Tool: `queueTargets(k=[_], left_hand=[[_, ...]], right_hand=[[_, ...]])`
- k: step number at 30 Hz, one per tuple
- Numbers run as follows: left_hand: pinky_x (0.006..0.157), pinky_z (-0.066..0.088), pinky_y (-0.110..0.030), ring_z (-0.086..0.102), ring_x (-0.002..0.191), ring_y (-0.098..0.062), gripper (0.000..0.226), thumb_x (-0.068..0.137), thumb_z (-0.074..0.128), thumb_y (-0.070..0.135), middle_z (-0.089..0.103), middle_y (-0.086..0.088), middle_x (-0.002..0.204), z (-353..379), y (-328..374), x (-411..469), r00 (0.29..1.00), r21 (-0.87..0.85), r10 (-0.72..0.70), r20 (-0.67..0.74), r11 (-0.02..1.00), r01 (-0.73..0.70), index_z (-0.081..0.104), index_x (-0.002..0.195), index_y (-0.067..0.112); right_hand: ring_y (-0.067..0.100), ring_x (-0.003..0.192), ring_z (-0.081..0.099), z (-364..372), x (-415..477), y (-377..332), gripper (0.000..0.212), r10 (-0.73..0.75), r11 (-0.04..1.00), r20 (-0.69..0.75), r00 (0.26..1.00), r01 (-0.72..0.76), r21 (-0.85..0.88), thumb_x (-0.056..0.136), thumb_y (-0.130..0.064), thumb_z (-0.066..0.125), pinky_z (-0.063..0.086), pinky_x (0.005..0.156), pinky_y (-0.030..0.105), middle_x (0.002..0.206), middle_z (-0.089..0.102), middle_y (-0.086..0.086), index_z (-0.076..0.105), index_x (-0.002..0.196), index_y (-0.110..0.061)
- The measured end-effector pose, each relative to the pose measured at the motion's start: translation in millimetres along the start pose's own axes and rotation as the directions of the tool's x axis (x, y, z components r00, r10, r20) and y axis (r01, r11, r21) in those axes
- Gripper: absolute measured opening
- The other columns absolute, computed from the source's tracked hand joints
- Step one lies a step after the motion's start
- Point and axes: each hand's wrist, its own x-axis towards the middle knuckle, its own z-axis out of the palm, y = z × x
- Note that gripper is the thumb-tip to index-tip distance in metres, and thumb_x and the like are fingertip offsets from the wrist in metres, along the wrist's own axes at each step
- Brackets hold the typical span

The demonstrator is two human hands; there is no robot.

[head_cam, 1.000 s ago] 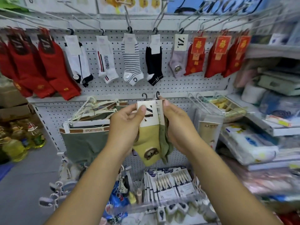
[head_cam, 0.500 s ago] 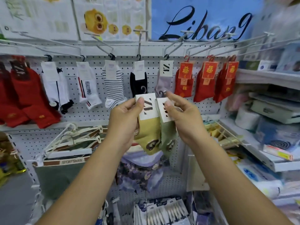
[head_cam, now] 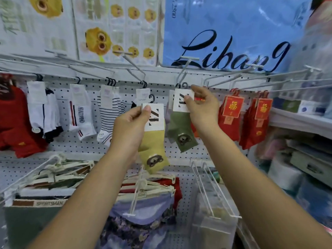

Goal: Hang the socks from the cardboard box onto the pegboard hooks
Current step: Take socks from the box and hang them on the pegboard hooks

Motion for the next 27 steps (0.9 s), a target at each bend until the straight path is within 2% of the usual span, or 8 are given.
queueTargets(k=[2, 4, 9, 12, 15, 17, 22, 27], left_hand=[[0.091, 0.055, -0.039, 0.072, 0.09, -0.013, 0.017, 0.094, 0.069, 0.041, 0.079, 0.009, 0.093, 3, -2, 4, 1.0, 0.005, -0.016, -0.011, 1.0, 0.016, 0.077, 0.1, 0.027], [0.095, 0.057, -0.049, 0.072, 0.106, -0.02, 0.011, 0.094, 0.069, 0.041, 0.079, 0.009, 0.102, 3, -1, 4, 0.999, 0.011, -0.028, -0.031, 1.0, 0.028, 0.076, 0.097, 0.032], [0.102, 0.053, -0.051, 0.072, 0.106, -0.019, 0.008, 0.093, 0.071, 0.039, 0.079, 0.009, 0.1, 5, 0, 9, 0.998, 0.032, -0.02, -0.067, 0.999, 0.023, 0.076, 0.09, 0.033], [0.102, 0.053, -0.051, 0.072, 0.106, -0.021, 0.01, 0.092, 0.073, 0.041, 0.079, 0.007, 0.102, 9, 0, 12, 0.998, 0.051, -0.018, -0.062, 0.998, 0.021, 0.078, 0.087, 0.034], [0.098, 0.055, -0.052, 0.073, 0.097, -0.032, 0.016, 0.094, 0.07, 0.042, 0.079, 0.0, 0.102, 16, -1, 16, 1.0, 0.087, 0.006, -0.02, 0.996, -0.004, 0.081, 0.093, 0.03], [0.095, 0.056, -0.052, 0.073, 0.099, -0.027, 0.018, 0.094, 0.07, 0.042, 0.079, 0.002, 0.101, 21, -2, 20, 1.0, 0.086, 0.004, -0.009, 0.996, -0.003, 0.081, 0.096, 0.028], [0.101, 0.054, -0.05, 0.074, 0.102, -0.019, 0.025, 0.092, 0.072, 0.04, 0.08, 0.005, 0.1, 29, -2, 31, 1.0, 0.119, 0.013, -0.003, 0.993, -0.013, 0.079, 0.106, 0.02], [0.101, 0.054, -0.047, 0.074, 0.103, -0.017, 0.025, 0.091, 0.073, 0.042, 0.08, 0.005, 0.102, 36, -5, 34, 0.996, 0.127, 0.019, 0.086, 0.991, -0.03, 0.08, 0.104, 0.021]], right_hand=[[-0.001, 0.094, 0.061, 5, 12, 4, 0.033, -0.057, 0.998, 0.02, 0.998, 0.058, -0.021, 0.093, -0.023, 0.07, 0.055, 0.088, 0.023, 0.12, 0.062, -0.01, 0.066, 0.124, -0.03], [-0.009, 0.09, 0.056, 10, 20, 8, 0.034, -0.092, 0.994, 0.059, 0.994, 0.095, -0.053, 0.094, -0.023, 0.068, 0.045, 0.077, 0.005, 0.125, 0.061, -0.006, 0.065, 0.127, -0.028], [0.005, 0.098, 0.062, 15, 31, 22, 0.033, -0.079, 0.995, 0.118, 0.99, 0.085, -0.05, 0.091, -0.025, 0.072, 0.055, 0.09, 0.026, 0.123, 0.06, -0.002, 0.066, 0.123, -0.029], [0.012, 0.103, 0.063, 15, 38, 30, 0.035, -0.07, 0.994, 0.15, 0.986, 0.082, -0.071, 0.091, -0.024, 0.072, 0.053, 0.083, 0.015, 0.122, 0.061, 0.001, 0.067, 0.126, -0.025], [0.004, 0.092, 0.063, 14, 42, 34, 0.036, -0.087, 0.99, 0.181, 0.98, 0.105, -0.091, 0.093, -0.025, 0.071, 0.047, 0.07, 0.002, 0.124, 0.06, 0.003, 0.066, 0.128, -0.023], [0.0, 0.093, 0.061, 11, 41, 36, 0.038, -0.101, 0.987, 0.202, 0.974, 0.124, -0.102, 0.095, -0.026, 0.068, 0.046, 0.069, 0.0, 0.127, 0.058, 0.001, 0.064, 0.132, -0.024], [0.004, 0.108, 0.054, 0, 21, 31, 0.037, -0.155, 0.978, 0.139, 0.978, 0.172, -0.117, 0.099, -0.03, 0.06, 0.044, 0.096, 0.016, 0.12, 0.053, -0.007, 0.058, 0.135, -0.023], [0.012, 0.105, 0.065, -13, -12, 22, 0.026, -0.056, 0.996, 0.299, 0.953, 0.031, 0.087, 0.099, -0.032, 0.061, 0.054, 0.096, 0.037, 0.108, 0.068, -0.004, 0.065, 0.123, -0.024]])
